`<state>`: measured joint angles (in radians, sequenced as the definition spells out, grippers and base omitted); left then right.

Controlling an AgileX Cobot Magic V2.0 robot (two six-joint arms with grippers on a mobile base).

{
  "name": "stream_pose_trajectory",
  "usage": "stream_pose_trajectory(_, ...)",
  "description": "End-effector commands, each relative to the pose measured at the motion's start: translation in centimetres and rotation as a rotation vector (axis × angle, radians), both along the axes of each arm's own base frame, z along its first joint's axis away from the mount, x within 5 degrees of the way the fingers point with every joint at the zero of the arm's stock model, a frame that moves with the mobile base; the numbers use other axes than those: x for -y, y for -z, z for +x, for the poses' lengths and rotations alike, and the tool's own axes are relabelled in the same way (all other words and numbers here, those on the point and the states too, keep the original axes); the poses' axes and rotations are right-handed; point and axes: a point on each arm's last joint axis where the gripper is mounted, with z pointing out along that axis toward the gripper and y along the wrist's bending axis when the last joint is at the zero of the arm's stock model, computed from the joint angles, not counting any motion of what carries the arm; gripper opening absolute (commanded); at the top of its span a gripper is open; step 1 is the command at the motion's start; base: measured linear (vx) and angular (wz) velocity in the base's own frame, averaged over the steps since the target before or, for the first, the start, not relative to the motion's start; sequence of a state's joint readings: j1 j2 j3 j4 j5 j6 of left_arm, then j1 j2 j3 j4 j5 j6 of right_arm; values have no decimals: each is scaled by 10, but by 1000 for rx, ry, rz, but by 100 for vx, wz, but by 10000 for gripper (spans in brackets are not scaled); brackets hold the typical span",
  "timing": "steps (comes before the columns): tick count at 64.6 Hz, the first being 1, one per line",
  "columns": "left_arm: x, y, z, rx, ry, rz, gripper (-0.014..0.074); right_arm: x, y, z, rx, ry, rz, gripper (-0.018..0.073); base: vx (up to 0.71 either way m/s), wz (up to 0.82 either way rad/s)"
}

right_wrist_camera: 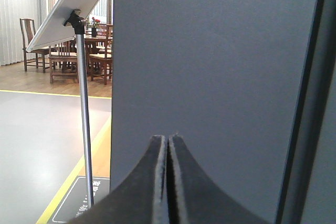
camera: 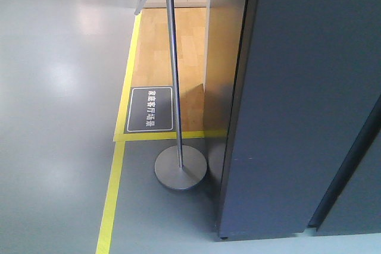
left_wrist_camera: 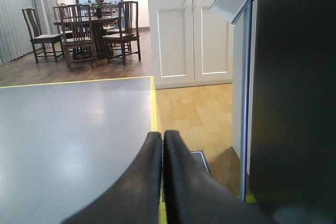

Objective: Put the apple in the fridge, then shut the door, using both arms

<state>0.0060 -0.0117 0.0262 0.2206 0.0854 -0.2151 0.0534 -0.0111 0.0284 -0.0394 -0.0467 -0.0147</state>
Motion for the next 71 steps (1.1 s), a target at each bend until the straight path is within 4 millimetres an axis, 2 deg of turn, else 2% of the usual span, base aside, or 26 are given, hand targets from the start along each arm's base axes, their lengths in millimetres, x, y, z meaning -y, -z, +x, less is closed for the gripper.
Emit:
stream_pose_trajectory(1,2,2,0,62,23,-7,-7,0,-4,-2,85,3,-11,-3,0,0)
stream_pose_trajectory(71,2,2,0,62,23,-7,-7,0,-3,-2,84,2,-11,-3,0,0)
